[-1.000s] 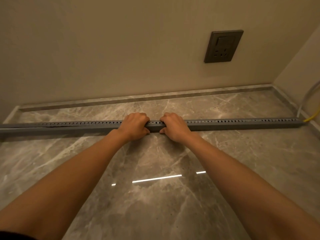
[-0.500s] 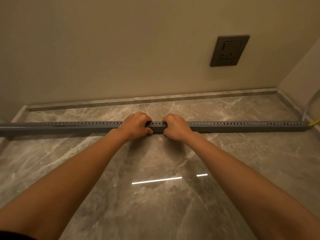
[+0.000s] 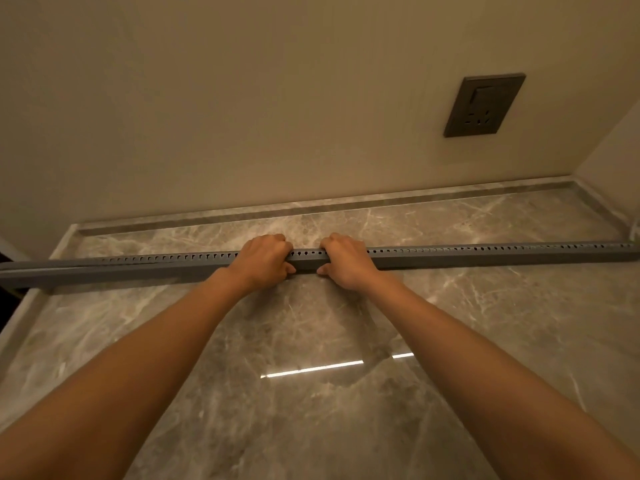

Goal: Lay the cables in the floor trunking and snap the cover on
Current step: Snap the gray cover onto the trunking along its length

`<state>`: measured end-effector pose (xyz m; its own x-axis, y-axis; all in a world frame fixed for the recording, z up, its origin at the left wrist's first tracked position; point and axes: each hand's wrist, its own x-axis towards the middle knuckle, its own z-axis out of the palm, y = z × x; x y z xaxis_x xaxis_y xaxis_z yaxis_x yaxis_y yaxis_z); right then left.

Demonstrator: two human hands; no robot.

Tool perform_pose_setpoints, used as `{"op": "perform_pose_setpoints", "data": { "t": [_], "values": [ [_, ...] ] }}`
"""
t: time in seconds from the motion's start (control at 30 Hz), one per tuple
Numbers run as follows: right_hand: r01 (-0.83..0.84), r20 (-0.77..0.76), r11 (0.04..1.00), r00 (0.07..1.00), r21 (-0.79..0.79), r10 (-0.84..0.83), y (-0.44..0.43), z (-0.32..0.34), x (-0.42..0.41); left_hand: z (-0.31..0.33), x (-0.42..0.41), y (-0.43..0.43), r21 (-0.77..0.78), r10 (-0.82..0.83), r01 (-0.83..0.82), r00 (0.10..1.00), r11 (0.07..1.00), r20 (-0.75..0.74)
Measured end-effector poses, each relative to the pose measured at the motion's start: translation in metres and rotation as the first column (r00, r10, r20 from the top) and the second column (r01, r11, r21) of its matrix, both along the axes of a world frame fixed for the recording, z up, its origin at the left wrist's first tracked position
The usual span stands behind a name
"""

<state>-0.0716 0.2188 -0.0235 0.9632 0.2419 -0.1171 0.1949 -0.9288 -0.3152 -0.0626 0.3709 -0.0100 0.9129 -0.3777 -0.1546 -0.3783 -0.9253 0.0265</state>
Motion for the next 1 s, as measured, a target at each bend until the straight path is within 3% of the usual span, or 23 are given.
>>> {"op": "perform_pose_setpoints", "data": {
  "t": [0.23,0.63,0.83,1.0],
  "values": [
    [-0.005,0.073,0.998,0.997,-0.067,0.010,0.004,0.003,-0.003,-0.003,-0.001,0.001,-0.026,-0.037,0.039,0.997,0.999,0.068],
    [0.020,-0.027,0.999,0.999,-0.048,-0.022,0.026,0.010,-0.004,-0.008,-0.004,0.031,-0.258,0.020,-0.019,1.000,0.966,0.005],
    [-0.036,-0.110,0.999,0.993,0.007,0.037,0.063,0.013,0.003,-0.001,0.001,0.079,-0.190,0.084,-0.091,0.995,0.978,-0.045],
    [-0.051,-0.067,0.998,0.997,-0.025,0.050,0.076,0.011,0.001,-0.002,-0.002,0.077,-0.111,0.047,-0.049,0.999,0.993,-0.020]
  ]
}}
